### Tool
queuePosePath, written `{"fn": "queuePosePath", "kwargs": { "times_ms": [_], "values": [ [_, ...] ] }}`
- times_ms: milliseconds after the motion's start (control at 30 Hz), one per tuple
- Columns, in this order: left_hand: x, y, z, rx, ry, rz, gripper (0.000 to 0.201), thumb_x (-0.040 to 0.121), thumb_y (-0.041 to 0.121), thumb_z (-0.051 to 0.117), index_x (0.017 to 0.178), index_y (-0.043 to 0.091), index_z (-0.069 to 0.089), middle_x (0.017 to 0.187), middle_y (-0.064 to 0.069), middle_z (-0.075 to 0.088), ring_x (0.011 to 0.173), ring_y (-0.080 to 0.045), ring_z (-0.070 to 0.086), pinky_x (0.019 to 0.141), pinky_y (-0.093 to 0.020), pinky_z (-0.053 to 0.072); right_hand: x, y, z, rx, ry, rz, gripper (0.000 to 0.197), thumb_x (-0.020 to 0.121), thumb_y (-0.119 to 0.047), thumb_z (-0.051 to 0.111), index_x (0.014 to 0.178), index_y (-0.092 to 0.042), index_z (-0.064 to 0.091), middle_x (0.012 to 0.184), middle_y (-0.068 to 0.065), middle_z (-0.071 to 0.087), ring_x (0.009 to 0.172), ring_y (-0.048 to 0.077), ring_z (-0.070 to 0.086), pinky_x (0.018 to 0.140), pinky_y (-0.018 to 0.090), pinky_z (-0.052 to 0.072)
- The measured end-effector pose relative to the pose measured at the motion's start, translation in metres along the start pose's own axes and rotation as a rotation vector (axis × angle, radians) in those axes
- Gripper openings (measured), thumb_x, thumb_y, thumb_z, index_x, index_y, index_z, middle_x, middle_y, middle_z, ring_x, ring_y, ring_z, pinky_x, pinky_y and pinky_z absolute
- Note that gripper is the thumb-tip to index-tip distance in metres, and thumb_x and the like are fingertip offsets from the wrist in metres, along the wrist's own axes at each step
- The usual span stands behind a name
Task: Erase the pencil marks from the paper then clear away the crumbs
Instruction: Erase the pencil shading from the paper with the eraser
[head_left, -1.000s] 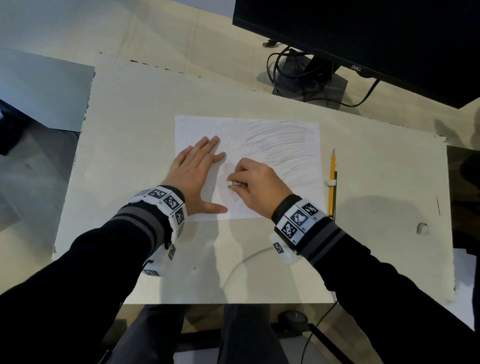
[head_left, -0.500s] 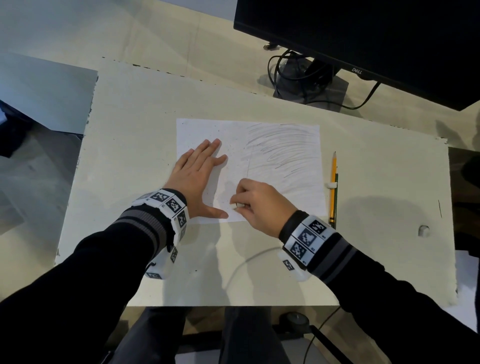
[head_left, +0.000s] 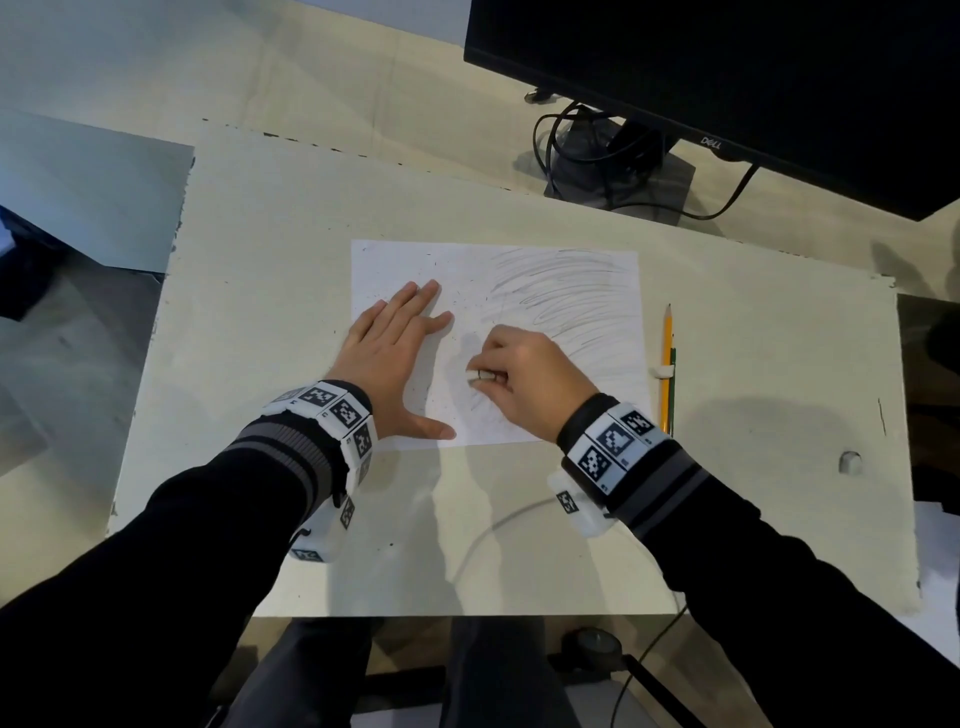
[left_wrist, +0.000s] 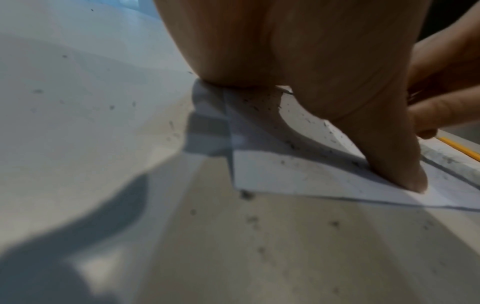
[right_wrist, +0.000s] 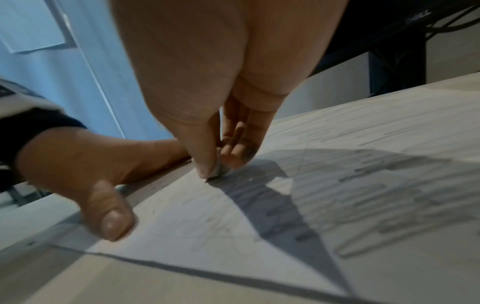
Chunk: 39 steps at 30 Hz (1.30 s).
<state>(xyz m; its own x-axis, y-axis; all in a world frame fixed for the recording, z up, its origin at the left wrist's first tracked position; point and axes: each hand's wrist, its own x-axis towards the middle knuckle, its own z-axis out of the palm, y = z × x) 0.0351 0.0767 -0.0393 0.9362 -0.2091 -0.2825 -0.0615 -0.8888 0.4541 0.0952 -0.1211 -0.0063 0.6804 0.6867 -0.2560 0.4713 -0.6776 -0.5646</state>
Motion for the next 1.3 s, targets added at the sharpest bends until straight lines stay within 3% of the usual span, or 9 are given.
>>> {"fn": "queuePosePath", "kwargs": {
  "times_ms": [200, 367, 533, 667, 833, 967, 1100, 1233, 1300],
  "values": [
    [0.001, 0.000, 0.001, 0.014, 0.006, -0.010, 0.130, 0.052, 0.079, 0.075, 0.155, 0.021, 0.019, 0.165, 0.006, -0.012, 0.149, -0.008, -0.018, 0.119, -0.030, -0.013, -0.017, -0.008, 0.004, -0.037, -0.143, -0.073, 0.013, 0.087, -0.011, 0.070, 0.098, -0.007, 0.077, 0.093, 0.005, 0.062, 0.077, 0.021, 0.060, 0.073, 0.033, 0.050],
    [0.001, 0.001, 0.000, 0.012, -0.003, -0.014, 0.131, 0.052, 0.079, 0.075, 0.155, 0.022, 0.017, 0.164, 0.007, -0.014, 0.148, -0.007, -0.020, 0.119, -0.030, -0.014, -0.002, -0.002, 0.003, -0.007, 0.044, -0.028, 0.013, 0.083, -0.009, 0.074, 0.096, -0.006, 0.076, 0.089, 0.004, 0.062, 0.071, 0.011, 0.053, 0.069, 0.026, 0.047],
    [0.002, 0.002, 0.001, 0.018, 0.000, -0.015, 0.132, 0.051, 0.081, 0.074, 0.155, 0.023, 0.016, 0.164, 0.007, -0.014, 0.148, -0.007, -0.020, 0.120, -0.031, -0.014, -0.016, -0.004, 0.003, -0.008, -0.144, -0.055, 0.014, 0.085, -0.013, 0.073, 0.097, -0.008, 0.077, 0.092, 0.001, 0.063, 0.075, 0.014, 0.058, 0.072, 0.028, 0.049],
    [0.002, 0.001, 0.001, 0.023, -0.006, -0.022, 0.132, 0.052, 0.080, 0.074, 0.155, 0.024, 0.014, 0.164, 0.008, -0.017, 0.148, -0.007, -0.022, 0.121, -0.032, -0.012, -0.004, 0.005, -0.001, -0.002, 0.014, 0.013, 0.014, 0.084, -0.015, 0.075, 0.096, -0.008, 0.077, 0.090, -0.001, 0.064, 0.073, 0.008, 0.052, 0.072, 0.026, 0.049],
    [0.001, 0.001, 0.004, 0.012, 0.040, -0.009, 0.118, 0.061, 0.081, 0.067, 0.154, 0.023, 0.022, 0.165, 0.007, -0.010, 0.150, -0.008, -0.017, 0.120, -0.030, -0.013, -0.025, -0.004, 0.006, 0.006, -0.091, -0.064, 0.008, 0.084, -0.013, 0.074, 0.090, -0.008, 0.076, 0.087, -0.001, 0.062, 0.069, 0.011, 0.055, 0.068, 0.033, 0.053],
    [0.002, 0.001, 0.006, 0.009, 0.055, -0.002, 0.108, 0.069, 0.077, 0.063, 0.154, 0.023, 0.023, 0.165, 0.007, -0.009, 0.150, -0.008, -0.015, 0.119, -0.028, -0.014, -0.012, 0.004, 0.000, 0.027, 0.081, 0.052, 0.009, 0.084, -0.015, 0.074, 0.084, -0.007, 0.075, 0.084, -0.004, 0.059, 0.066, 0.010, 0.052, 0.068, 0.034, 0.054],
    [0.003, 0.000, 0.007, 0.012, 0.056, -0.005, 0.110, 0.068, 0.081, 0.060, 0.154, 0.023, 0.023, 0.165, 0.007, -0.008, 0.150, -0.008, -0.015, 0.120, -0.030, -0.012, -0.028, -0.010, 0.012, 0.005, -0.052, -0.029, 0.003, 0.083, -0.010, 0.071, 0.081, -0.007, 0.071, 0.086, -0.002, 0.056, 0.068, 0.018, 0.057, 0.065, 0.035, 0.053],
    [0.003, 0.000, 0.006, 0.016, 0.045, -0.005, 0.109, 0.069, 0.079, 0.061, 0.154, 0.024, 0.021, 0.165, 0.007, -0.010, 0.150, -0.008, -0.016, 0.120, -0.030, -0.013, -0.022, 0.002, 0.007, 0.025, 0.098, 0.064, 0.006, 0.082, -0.007, 0.072, 0.076, -0.005, 0.071, 0.081, -0.003, 0.055, 0.063, 0.011, 0.049, 0.062, 0.031, 0.051],
    [0.003, 0.000, 0.006, 0.015, 0.045, -0.007, 0.110, 0.069, 0.080, 0.061, 0.154, 0.024, 0.020, 0.165, 0.007, -0.011, 0.149, -0.007, -0.017, 0.119, -0.030, -0.014, -0.027, -0.005, 0.010, 0.030, 0.052, 0.047, 0.004, 0.081, -0.006, 0.070, 0.077, -0.005, 0.070, 0.082, -0.003, 0.054, 0.061, 0.012, 0.049, 0.061, 0.032, 0.051]
  ]
}}
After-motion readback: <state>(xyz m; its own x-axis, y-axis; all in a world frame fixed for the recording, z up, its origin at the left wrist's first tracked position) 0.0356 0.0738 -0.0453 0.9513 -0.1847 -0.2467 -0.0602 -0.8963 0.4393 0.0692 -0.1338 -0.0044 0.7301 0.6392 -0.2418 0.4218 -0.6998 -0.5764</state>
